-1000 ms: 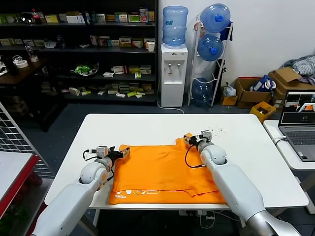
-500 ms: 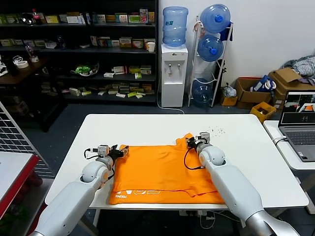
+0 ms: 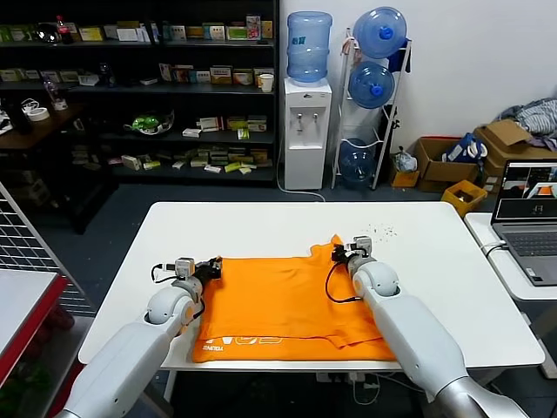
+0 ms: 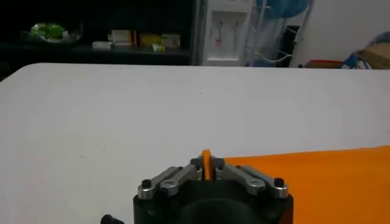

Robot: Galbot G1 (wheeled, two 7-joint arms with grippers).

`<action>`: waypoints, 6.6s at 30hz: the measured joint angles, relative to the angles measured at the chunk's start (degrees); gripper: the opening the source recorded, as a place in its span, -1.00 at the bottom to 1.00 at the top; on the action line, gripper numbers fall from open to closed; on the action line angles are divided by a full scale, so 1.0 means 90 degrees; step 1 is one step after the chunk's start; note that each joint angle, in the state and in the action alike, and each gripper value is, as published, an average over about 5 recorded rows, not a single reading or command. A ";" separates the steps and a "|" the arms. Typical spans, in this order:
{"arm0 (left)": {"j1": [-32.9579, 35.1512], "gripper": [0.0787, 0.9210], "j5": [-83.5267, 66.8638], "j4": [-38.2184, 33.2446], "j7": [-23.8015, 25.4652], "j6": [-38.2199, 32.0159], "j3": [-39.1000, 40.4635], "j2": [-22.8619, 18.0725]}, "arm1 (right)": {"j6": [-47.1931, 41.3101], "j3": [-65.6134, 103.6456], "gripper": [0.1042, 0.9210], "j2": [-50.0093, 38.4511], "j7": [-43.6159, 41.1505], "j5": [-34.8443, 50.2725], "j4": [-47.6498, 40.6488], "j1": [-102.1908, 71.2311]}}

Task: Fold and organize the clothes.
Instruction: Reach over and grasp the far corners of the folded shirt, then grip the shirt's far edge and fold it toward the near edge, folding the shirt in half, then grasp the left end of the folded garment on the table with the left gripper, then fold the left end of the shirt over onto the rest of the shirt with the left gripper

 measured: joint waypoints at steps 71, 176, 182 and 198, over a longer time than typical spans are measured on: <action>0.3851 0.38 0.1133 -0.4034 -0.0933 -0.0447 -0.1338 0.0681 | -0.0640 0.2377 0.46 -0.2136 0.1034 0.0587 0.6081 -0.5297; 0.3686 -0.93 -0.0500 -0.4527 -0.1863 0.0252 -0.1773 0.1065 | -0.0312 0.2322 0.76 -0.1122 0.0986 -0.0103 0.5603 -0.5366; 0.3407 -0.93 -0.0451 -0.4657 -0.2017 0.0389 -0.1339 0.0560 | -0.0312 0.2321 0.76 -0.1089 0.0993 -0.0123 0.5571 -0.5372; 0.3187 -0.40 -0.0283 -0.4712 -0.2139 0.0519 -0.1049 -0.0056 | -0.0312 0.2294 0.76 -0.1081 0.0995 -0.0128 0.5542 -0.5369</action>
